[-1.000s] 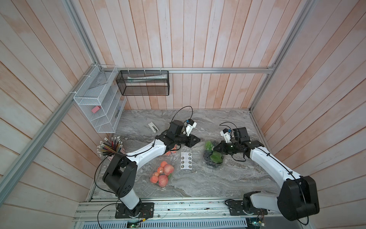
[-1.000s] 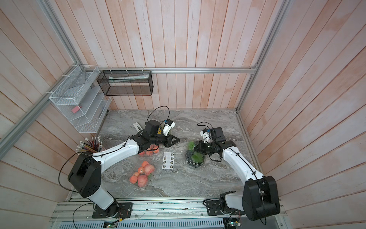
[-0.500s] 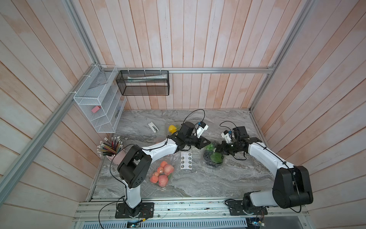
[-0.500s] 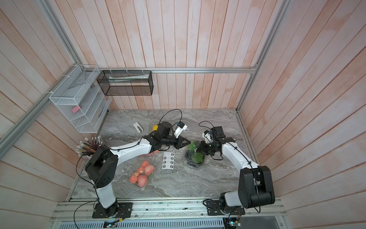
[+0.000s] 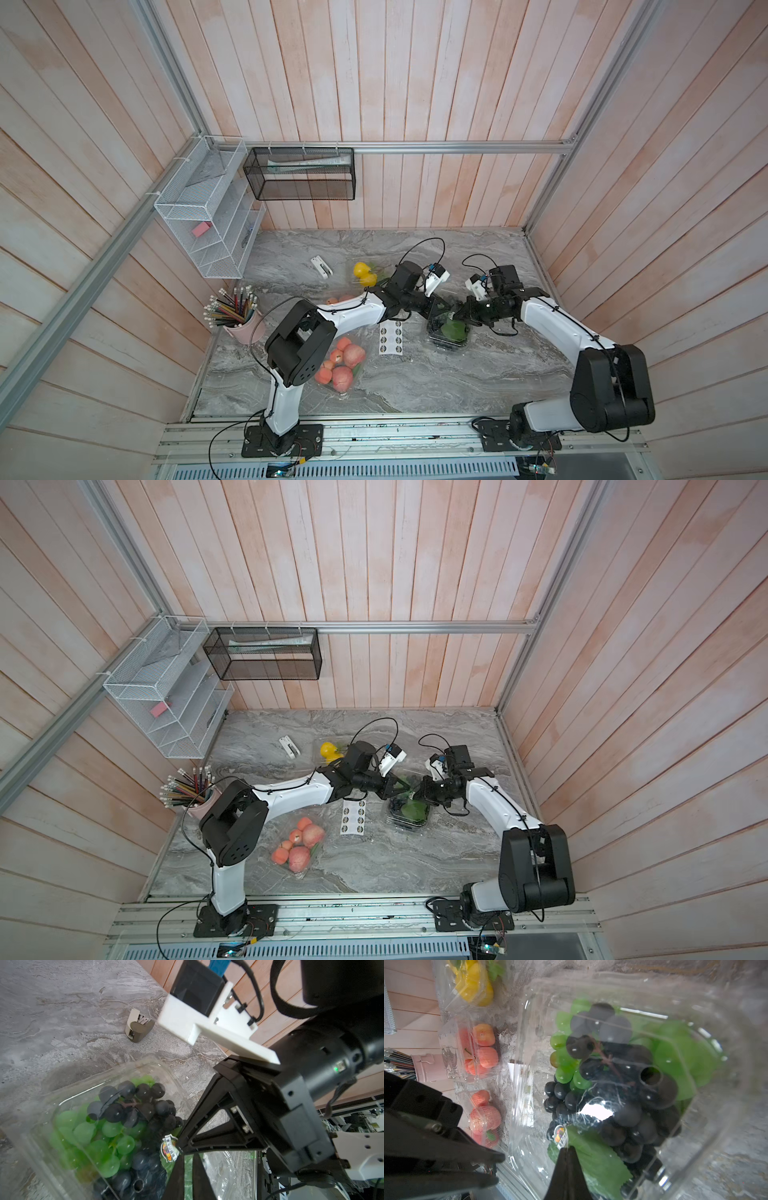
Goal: Label fruit boxes
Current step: Stick the label on the fruit box.
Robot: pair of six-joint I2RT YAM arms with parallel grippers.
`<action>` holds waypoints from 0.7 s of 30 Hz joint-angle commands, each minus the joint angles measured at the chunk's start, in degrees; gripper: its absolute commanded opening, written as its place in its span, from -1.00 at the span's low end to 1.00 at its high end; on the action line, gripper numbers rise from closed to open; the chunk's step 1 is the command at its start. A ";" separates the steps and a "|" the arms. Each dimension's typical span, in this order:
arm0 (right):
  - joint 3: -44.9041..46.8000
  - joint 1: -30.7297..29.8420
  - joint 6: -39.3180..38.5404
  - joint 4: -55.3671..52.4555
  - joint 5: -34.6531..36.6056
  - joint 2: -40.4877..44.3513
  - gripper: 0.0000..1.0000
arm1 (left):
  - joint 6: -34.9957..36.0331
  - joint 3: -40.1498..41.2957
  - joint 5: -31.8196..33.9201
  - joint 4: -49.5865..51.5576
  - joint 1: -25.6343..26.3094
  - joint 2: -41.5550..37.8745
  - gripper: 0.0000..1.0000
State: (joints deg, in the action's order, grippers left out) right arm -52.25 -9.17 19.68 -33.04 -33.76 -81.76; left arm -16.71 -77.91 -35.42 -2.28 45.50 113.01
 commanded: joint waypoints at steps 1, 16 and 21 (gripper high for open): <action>-1.10 0.38 -0.82 -1.00 -0.87 -0.86 -1.00 | 0.90 -1.85 0.11 0.99 0.47 1.83 -0.78; -0.58 0.47 -0.50 -0.27 -1.24 -0.97 -1.00 | 1.24 -3.74 0.38 3.15 0.82 5.04 -0.84; -0.40 0.47 -0.43 -0.19 -1.32 -1.04 -1.00 | -0.30 -3.38 -0.53 1.26 0.83 5.46 -0.83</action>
State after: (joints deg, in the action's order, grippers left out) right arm -52.25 -8.95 19.68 -32.97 -34.59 -82.28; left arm -16.36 -79.72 -35.42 0.43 46.09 116.95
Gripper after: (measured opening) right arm 0.041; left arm 0.083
